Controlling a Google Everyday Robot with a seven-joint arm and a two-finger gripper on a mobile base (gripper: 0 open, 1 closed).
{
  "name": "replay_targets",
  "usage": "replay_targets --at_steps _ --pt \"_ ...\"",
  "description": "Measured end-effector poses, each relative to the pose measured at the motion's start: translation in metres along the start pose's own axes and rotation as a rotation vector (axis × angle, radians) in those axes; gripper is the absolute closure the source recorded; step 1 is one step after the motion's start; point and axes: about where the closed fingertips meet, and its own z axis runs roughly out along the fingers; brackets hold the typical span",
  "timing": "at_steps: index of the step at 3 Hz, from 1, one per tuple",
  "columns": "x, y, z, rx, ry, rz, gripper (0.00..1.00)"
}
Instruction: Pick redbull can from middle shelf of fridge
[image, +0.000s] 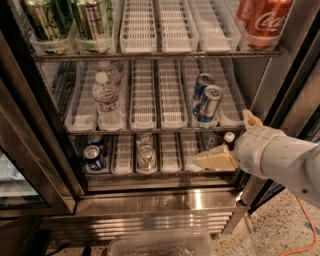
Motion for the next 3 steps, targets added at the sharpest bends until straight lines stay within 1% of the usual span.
replay_targets --at_steps 1,2,3 --pt "-0.012 -0.02 0.017 0.114 -0.094 0.066 0.0" --pt "-0.019 -0.034 0.033 0.202 -0.165 0.122 0.0" --pt "-0.013 -0.041 0.045 0.252 -0.196 0.169 0.0"
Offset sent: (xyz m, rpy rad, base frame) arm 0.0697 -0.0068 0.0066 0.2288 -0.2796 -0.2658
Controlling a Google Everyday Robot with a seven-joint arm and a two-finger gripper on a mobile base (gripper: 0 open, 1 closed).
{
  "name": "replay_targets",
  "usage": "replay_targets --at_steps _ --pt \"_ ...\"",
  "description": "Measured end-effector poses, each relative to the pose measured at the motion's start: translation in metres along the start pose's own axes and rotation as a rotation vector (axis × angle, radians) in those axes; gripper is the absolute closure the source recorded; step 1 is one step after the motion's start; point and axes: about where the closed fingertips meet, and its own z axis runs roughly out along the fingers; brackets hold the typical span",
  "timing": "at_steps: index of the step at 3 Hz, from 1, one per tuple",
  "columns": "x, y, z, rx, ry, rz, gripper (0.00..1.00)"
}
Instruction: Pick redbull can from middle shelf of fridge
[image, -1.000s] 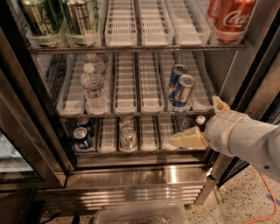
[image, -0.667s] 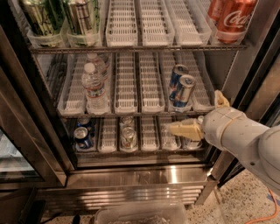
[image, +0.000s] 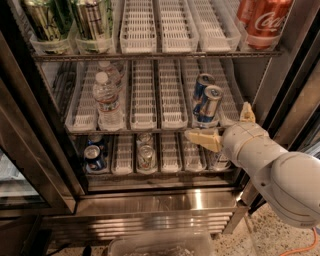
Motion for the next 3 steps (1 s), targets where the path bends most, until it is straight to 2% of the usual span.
replay_targets --at_steps 1,3 --pt "0.005 -0.002 0.01 0.021 -0.022 0.037 0.07" --pt "0.01 -0.016 0.021 0.076 -0.043 0.092 0.12"
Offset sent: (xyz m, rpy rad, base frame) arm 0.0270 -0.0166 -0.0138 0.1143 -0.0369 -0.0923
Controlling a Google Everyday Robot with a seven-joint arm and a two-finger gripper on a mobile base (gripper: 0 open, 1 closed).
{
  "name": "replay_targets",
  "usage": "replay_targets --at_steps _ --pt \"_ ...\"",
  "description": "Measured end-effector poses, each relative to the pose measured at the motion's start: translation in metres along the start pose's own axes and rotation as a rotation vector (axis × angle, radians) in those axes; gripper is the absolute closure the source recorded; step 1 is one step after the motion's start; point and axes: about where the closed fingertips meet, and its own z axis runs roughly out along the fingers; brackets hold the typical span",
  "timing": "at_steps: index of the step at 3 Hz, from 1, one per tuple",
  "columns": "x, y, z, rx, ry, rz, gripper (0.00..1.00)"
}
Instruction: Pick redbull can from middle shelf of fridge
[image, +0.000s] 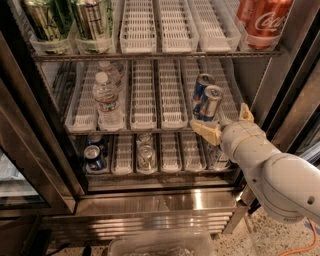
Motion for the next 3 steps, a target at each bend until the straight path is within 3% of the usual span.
replay_targets --at_steps 1,3 --pt "-0.005 -0.001 0.027 0.014 -0.023 0.003 0.23" --pt "-0.003 0.001 0.041 -0.003 -0.014 0.01 0.29"
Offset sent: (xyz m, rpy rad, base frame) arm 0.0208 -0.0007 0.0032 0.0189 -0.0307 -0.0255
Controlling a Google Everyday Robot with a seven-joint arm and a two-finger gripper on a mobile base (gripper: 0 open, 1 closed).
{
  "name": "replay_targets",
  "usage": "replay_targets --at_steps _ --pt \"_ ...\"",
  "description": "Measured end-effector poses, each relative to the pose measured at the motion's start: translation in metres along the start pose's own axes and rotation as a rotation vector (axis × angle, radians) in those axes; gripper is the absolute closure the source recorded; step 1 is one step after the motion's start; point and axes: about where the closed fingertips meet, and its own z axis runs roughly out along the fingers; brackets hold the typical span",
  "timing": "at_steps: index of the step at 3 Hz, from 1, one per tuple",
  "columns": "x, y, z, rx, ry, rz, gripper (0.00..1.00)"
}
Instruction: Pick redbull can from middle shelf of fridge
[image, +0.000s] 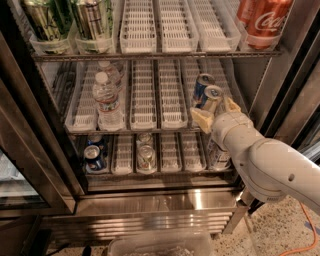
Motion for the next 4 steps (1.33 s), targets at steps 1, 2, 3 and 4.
replay_targets --at_steps 1,2,3,4 --pt "0.0014 0.0004 0.0038 -0.008 0.007 0.007 0.48" --pt "0.0014 0.0004 0.0038 -0.008 0.007 0.007 0.71" --pt "0.0014 0.0004 0.0038 -0.008 0.007 0.007 0.94" --pt "0.0013 0.0005 0.0038 -0.008 0.007 0.007 1.0"
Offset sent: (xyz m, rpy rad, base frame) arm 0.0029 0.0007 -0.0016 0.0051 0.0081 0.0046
